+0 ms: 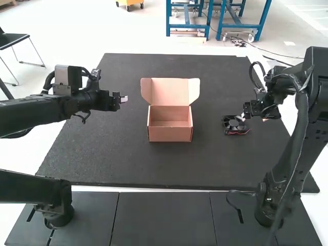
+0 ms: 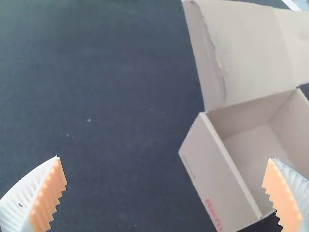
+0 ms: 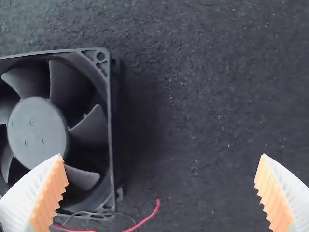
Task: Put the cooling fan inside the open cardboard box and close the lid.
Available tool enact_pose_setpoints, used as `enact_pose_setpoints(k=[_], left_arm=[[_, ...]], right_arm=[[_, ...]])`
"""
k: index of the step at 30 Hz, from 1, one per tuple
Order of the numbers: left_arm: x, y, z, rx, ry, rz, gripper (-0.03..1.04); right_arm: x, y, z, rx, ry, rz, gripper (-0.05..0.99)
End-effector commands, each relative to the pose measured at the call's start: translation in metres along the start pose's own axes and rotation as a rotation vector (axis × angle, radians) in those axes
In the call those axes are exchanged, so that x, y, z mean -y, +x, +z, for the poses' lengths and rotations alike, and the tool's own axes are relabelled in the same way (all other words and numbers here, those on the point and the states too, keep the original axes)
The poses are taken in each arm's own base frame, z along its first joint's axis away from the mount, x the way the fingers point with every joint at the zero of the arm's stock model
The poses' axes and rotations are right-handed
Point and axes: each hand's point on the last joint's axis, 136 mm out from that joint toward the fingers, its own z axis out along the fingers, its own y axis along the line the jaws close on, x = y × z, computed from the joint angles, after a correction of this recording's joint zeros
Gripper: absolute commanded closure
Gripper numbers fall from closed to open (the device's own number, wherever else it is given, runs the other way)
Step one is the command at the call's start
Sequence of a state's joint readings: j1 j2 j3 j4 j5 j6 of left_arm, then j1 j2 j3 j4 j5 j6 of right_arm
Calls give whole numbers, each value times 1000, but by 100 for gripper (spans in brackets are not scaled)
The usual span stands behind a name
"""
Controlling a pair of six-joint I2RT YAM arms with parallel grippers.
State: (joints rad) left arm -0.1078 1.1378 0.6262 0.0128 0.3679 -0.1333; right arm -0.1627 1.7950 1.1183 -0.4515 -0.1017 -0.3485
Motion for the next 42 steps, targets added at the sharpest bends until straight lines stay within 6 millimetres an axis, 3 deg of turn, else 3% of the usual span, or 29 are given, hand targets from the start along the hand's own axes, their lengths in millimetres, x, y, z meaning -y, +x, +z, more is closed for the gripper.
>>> enact_pose_setpoints(k=[1, 18, 42], left_arm=[[20, -13, -5, 31, 91, 14, 5], [29, -13, -11, 20, 134, 14, 5], [29, -19, -13, 35, 133, 20, 5]], right_arm=[[-9, -12, -2, 21, -29, -13, 5], [-12, -6, 10, -25, -43, 13, 5], [11, -13, 22, -50, 37, 40, 5]])
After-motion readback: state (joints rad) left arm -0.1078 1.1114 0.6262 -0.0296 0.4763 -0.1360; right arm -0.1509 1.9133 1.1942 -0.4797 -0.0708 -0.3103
